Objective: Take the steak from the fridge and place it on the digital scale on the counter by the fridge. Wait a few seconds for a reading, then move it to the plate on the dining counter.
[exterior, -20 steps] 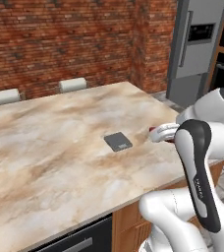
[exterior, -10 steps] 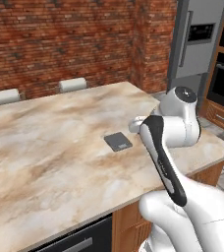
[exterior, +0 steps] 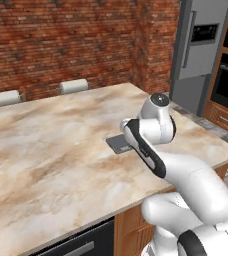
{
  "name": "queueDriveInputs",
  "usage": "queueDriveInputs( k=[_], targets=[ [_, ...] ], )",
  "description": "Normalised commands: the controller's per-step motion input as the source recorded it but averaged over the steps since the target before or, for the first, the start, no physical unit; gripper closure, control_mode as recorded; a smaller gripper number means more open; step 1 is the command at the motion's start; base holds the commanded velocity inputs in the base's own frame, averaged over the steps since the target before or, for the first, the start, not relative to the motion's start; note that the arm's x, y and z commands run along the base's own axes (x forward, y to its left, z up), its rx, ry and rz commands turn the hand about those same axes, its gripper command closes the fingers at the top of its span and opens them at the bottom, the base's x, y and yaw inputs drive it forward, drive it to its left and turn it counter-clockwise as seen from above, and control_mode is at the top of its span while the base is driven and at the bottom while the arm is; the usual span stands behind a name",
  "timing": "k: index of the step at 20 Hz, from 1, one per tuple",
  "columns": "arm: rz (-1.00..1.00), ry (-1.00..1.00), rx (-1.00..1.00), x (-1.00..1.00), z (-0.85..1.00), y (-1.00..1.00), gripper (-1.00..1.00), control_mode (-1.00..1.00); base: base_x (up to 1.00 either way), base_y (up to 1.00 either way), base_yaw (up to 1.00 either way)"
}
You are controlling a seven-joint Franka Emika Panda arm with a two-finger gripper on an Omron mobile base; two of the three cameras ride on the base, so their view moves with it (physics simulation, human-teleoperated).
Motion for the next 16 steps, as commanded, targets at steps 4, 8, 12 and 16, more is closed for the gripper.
queueDriveInputs(
  k=[4, 8, 12, 16],
  targets=[
    [-0.09, 0.04, 0.0, 0.79, -0.54, 0.0, 1.0, -1.0, 0.0, 0.0, 0.0],
    [-0.09, 0.04, 0.0, 0.72, -0.57, 0.08, 1.0, -1.0, 0.0, 0.0, 0.0],
    [-0.07, 0.02, 0.0, 0.59, -0.56, 0.21, 1.0, -1.0, 0.0, 0.0, 0.0],
    [-0.06, 0.0, 0.0, 0.43, -0.53, 0.18, 1.0, -1.0, 0.0, 0.0, 0.0]
  ],
)
